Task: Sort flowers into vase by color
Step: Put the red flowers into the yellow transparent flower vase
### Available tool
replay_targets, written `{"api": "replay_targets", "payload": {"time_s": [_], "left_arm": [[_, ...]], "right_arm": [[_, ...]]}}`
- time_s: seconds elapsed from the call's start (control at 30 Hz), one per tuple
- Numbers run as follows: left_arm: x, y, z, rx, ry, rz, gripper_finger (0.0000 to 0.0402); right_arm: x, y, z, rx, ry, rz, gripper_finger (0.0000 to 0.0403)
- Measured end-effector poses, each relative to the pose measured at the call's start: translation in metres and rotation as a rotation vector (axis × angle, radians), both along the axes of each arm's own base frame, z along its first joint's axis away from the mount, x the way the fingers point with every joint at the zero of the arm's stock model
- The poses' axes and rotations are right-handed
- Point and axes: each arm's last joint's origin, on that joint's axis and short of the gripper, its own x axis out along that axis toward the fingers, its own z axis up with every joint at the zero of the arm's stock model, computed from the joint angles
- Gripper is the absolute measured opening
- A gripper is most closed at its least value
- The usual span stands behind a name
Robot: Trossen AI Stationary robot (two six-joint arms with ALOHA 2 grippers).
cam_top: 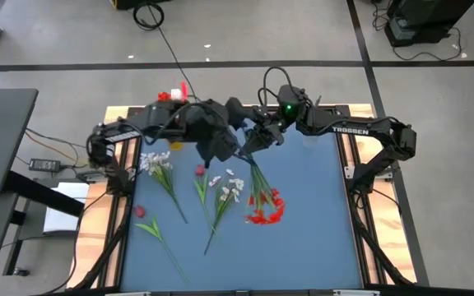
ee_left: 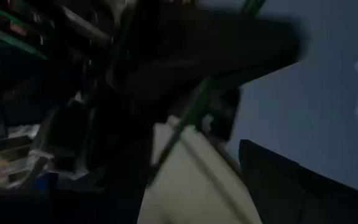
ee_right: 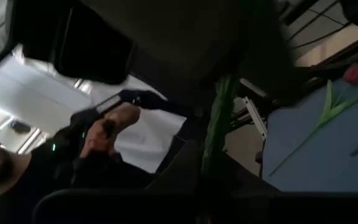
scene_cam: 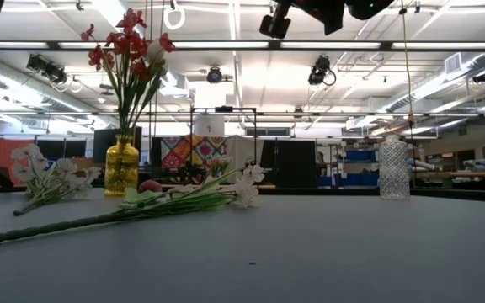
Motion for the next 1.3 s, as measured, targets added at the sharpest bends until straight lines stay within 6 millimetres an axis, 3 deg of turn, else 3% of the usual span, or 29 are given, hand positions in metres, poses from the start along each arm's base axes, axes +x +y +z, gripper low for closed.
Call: {"api": "replay_targets", "payload": {"time_s": [0.2,0.47,0.63,0.97,1.13,1.3], "left_arm": [[0.010,0.007,-0.004,0.059,-0.001,0.015,0.0223],[-0.006,0.004,0.009,-0.019,-0.044,-0.058,0.0146],[-0.005,0.003,0.007,-0.030,-0.033,-0.070,0.0104],[0.002,0.003,0.001,-0.026,-0.002,-0.096,0.0065],[0.000,0.009,0.000,-0.042,0.006,-0.060,0.0012],[-0.003,0.014,-0.006,-0.024,0.072,-0.013,0.0005]], "right_arm": [[0.003,0.005,0.000,0.034,0.027,-0.039,0.0014],[0.004,0.004,0.000,0.055,0.040,-0.089,0.0014],[0.004,0.005,0.001,0.061,0.036,-0.088,0.0014],[0.004,0.004,0.002,0.071,0.038,-0.095,0.0016],[0.004,0.001,0.003,0.050,0.019,-0.170,0.0047],[0.000,-0.012,-0.001,0.020,0.027,-0.186,0.0107]]}}
